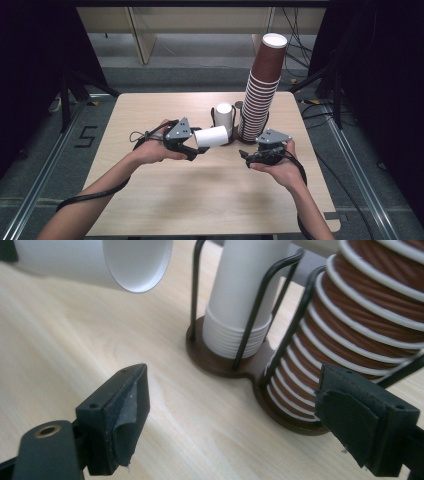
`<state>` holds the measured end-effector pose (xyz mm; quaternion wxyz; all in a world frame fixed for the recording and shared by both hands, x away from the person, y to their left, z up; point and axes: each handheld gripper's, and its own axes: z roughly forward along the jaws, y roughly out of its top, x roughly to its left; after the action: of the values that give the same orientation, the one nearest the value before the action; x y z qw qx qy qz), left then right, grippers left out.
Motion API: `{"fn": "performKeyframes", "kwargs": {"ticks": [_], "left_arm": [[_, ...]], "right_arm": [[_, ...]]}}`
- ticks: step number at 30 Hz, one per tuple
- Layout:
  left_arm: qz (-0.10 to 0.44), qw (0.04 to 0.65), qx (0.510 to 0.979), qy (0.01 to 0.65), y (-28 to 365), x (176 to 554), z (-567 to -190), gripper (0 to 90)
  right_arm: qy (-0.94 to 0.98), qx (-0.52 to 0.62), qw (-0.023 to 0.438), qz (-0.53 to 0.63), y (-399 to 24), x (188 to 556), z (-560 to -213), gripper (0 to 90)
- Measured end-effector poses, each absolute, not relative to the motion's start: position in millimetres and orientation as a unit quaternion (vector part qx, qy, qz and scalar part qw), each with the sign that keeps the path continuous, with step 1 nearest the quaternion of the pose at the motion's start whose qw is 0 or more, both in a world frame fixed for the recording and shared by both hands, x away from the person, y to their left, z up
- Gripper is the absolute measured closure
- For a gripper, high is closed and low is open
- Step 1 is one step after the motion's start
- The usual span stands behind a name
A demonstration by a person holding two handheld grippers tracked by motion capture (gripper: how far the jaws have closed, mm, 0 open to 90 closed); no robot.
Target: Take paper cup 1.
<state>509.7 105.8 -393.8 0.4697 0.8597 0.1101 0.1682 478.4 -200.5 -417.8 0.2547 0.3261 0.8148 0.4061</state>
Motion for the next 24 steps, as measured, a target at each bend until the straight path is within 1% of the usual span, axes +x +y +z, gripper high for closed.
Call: {"fn": "performKeyframes", "kwargs": {"ticks": [2,4,6,7,10,11,12,13,16,23,24], "left_arm": [[0.156,0.454,0.873,0.091,104.9,511.7,-391.4,30.9],[0.147,0.439,0.883,0.077,104.6,513.9,-388.8,30.8],[0.140,0.427,0.891,0.069,104.1,515.1,-386.6,30.9],[0.136,0.420,0.895,0.065,103.9,515.9,-385.4,30.9],[0.123,0.404,0.905,0.053,102.5,518.0,-383.5,31.0],[0.121,0.401,0.906,0.052,101.7,518.0,-383.0,31.0],[0.117,0.397,0.909,0.049,101.0,518.1,-382.5,30.9],[0.109,0.391,0.913,0.043,100.1,518.3,-382.1,30.9],[0.096,0.371,0.923,0.025,97.6,518.2,-380.8,30.9],[0.068,0.328,0.942,0.010,92.4,520.3,-379.5,30.7],[0.074,0.325,0.943,0.013,91.0,519.5,-380.6,30.6]], "right_arm": [[0.826,0.305,0.254,0.400,-199.6,480.2,-418.7,15.5],[0.837,0.297,0.244,0.388,-198.6,479.9,-417.9,15.7],[0.849,0.272,0.240,0.383,-198.4,482.3,-417.1,16.0],[0.859,0.254,0.231,0.379,-197.7,483.2,-416.0,16.6],[0.867,0.244,0.221,0.374,-197.5,483.6,-414.9,17.9],[0.872,0.224,0.224,0.373,-198.1,485.5,-414.3,18.3],[0.882,0.205,0.209,0.370,-197.7,486.9,-414.1,18.6],[0.882,0.205,0.209,0.370,-197.7,486.9,-414.1,18.6],[0.894,0.191,0.186,0.361,-196.5,487.6,-412.3,18.4],[0.920,0.129,0.153,0.337,-191.9,496.2,-408.5,18.6],[0.925,0.115,0.152,0.330,-190.8,497.2,-407.7,18.5]]}}
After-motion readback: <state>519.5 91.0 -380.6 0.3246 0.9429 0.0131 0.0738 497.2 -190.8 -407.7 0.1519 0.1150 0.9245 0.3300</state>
